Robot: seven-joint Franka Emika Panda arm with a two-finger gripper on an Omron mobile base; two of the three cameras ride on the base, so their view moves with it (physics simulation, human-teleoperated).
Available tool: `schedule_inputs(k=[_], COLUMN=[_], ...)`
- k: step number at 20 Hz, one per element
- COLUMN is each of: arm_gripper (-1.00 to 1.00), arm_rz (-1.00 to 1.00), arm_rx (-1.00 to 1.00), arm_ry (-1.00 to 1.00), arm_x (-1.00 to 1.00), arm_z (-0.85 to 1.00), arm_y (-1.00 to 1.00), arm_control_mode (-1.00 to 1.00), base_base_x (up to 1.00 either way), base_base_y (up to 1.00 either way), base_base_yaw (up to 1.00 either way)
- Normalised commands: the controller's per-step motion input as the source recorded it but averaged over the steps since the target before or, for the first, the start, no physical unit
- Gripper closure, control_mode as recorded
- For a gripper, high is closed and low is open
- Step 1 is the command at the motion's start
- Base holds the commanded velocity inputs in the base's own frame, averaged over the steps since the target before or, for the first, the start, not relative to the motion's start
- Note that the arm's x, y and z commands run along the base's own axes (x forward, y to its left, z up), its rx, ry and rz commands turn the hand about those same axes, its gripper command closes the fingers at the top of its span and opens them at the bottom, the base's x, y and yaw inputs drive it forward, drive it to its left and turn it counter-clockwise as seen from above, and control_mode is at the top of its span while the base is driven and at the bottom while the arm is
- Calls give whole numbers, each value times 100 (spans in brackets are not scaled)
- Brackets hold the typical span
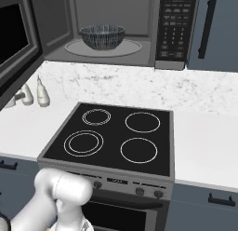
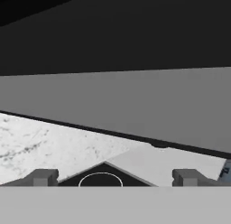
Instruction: Open the microwave, place the bowl with waffle inside the microwave, then close the microwave door and turn it on.
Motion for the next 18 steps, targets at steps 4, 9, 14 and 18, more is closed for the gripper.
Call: schedule_inputs(k=[4, 9, 14, 18], arm_gripper=[-100, -100, -100, -100], arm_rz=[0, 0, -2, -1], arm_rx=[0, -8, -4, 0], arm_ry=[0, -4, -8, -2], arm_x=[-13, -16, -1, 0], arm_z=[-1, -10, 50, 64], arm_y=[-3, 79, 51, -28], arm_control_mode=[-100, -100, -100, -100], base_base_x=[0, 0, 0, 0], base_base_y=[0, 0, 0, 0], base_base_yaw=[0, 0, 0, 0])
